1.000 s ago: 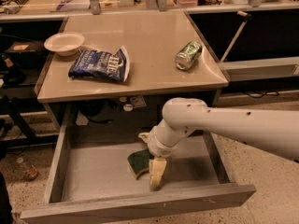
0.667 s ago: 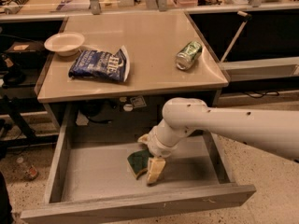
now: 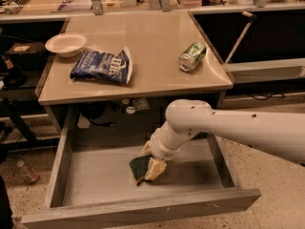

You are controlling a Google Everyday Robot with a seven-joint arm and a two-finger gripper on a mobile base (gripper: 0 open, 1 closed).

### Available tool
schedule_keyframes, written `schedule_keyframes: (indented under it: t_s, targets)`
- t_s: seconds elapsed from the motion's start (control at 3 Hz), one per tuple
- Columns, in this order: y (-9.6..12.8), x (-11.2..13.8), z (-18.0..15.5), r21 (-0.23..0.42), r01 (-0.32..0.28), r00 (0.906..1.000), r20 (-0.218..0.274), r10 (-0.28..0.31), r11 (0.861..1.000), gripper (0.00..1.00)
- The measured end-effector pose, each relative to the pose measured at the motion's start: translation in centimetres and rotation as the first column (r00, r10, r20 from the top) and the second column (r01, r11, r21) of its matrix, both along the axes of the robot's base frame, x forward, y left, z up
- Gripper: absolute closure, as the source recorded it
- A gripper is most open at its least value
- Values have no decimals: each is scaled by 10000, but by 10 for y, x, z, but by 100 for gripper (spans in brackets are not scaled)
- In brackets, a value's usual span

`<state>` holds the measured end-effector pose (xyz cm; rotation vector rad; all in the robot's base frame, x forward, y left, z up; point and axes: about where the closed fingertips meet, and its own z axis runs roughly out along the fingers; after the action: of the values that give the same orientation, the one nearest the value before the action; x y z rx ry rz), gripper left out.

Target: Pick sponge from top drawer and place on counter

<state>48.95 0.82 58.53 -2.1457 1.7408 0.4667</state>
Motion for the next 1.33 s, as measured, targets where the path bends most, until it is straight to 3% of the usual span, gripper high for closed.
schedule_keyframes:
  t_s: [0.33, 0.67, 1.33]
  targets:
    - [0, 0, 0, 0, 0, 10000, 0, 0, 10000, 89]
    - [0, 0, 3, 2, 3, 10000, 1, -3, 10000, 100]
    - [-12, 2, 38, 292, 828, 9962, 245, -835, 9961, 100]
